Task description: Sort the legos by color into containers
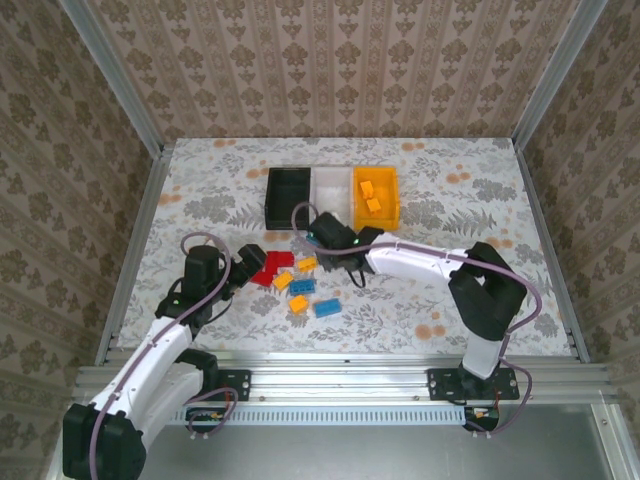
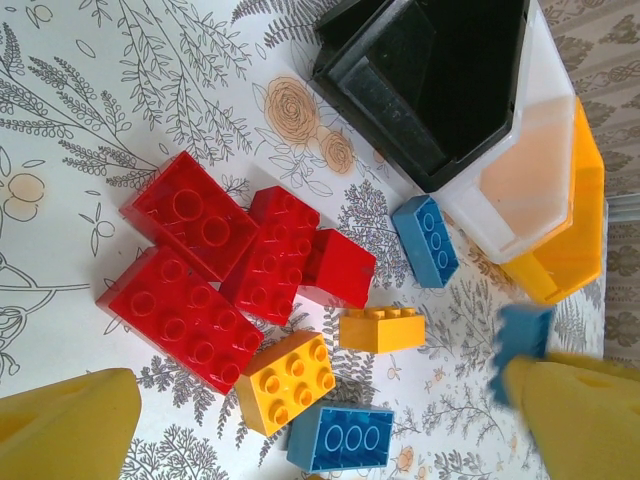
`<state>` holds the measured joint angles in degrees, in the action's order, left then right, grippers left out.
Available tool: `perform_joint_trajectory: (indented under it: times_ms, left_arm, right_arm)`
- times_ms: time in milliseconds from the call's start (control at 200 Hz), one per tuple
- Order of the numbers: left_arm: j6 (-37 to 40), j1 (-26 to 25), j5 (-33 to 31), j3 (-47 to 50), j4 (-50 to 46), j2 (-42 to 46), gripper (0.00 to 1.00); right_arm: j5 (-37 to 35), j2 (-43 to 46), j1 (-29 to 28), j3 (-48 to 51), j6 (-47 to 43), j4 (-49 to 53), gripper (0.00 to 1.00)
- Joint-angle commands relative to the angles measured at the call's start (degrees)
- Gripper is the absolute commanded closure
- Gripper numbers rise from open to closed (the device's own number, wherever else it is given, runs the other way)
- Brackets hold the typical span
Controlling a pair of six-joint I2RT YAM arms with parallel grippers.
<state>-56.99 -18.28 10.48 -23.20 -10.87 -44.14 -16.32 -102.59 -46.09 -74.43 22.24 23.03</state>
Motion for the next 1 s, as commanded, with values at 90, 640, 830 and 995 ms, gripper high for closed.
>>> perform_joint_trajectory:
  times_ms: [90, 640, 830, 995]
  left_arm:
    - [-0.65, 0.04, 0.37, 0.62, 0.59, 0.18, 0.00]
    - [-0.31, 0.09, 0.51, -0.75, -0.18, 0.11, 0.00]
    - [-0.73, 0.03, 0.64, -0.56, 0.61, -0.07, 0.00]
    - [-0.24, -0.20, 2.26, -0.09, 1.25, -0.40, 0.00]
  right_arm:
    - [2.92, -9.91, 9.11, -15.15, -3.72, 1.27, 0.73]
    - [5.00, -18.24, 13.62, -32.61, -7.74, 9.84, 0.43]
    - [5.17, -6.14, 7.37, -13.76, -4.98, 4.39, 0.43]
    - [5.91, 4.41, -2.60, 3.14, -1.77, 5.03, 0.34]
